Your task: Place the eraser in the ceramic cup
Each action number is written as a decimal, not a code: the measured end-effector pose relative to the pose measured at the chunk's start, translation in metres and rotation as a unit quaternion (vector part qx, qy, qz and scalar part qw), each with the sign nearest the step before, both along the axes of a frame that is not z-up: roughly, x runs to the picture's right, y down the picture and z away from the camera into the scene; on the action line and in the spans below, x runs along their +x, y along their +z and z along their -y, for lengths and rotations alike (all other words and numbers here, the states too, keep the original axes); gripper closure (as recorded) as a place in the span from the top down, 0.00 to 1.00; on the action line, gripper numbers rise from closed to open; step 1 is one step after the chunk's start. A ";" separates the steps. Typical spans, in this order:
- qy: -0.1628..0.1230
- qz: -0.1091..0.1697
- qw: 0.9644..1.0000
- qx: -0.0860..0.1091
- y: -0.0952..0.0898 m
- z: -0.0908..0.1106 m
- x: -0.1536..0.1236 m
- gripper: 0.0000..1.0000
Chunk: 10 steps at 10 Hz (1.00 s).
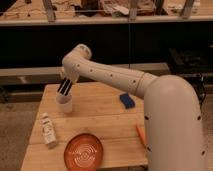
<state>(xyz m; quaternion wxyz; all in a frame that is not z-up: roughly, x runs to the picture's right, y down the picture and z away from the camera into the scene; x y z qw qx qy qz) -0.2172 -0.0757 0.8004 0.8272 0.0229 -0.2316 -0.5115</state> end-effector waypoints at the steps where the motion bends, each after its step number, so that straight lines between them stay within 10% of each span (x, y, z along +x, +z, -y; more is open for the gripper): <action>1: -0.009 -0.007 1.000 0.008 0.001 -0.001 -0.003 0.11; 7: -0.036 -0.032 0.999 0.006 0.003 -0.015 -0.008 0.72; 10: -0.051 -0.036 0.998 -0.004 0.001 -0.024 -0.016 0.80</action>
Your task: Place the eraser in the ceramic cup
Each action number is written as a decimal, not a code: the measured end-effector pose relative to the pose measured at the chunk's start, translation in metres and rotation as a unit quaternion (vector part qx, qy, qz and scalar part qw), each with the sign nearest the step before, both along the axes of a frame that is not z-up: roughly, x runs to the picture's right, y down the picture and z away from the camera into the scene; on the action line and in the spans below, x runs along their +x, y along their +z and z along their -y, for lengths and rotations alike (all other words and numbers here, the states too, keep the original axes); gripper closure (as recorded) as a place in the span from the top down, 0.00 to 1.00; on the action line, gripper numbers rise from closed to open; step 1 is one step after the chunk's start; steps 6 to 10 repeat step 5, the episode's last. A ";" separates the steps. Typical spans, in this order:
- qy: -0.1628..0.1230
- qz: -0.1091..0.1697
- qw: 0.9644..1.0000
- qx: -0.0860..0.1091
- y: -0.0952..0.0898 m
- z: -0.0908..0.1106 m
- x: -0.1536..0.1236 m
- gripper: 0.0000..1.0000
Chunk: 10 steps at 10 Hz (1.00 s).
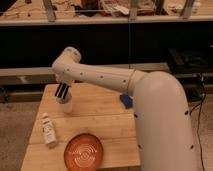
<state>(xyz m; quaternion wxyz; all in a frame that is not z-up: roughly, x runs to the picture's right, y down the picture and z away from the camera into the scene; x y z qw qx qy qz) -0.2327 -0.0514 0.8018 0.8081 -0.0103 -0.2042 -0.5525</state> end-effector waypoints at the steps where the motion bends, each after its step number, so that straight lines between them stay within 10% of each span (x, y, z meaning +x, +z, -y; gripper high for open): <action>1: -0.006 0.003 1.000 -0.002 -0.001 -0.004 -0.001 0.80; 10: -0.011 0.025 1.000 0.007 -0.018 -0.010 0.001 0.80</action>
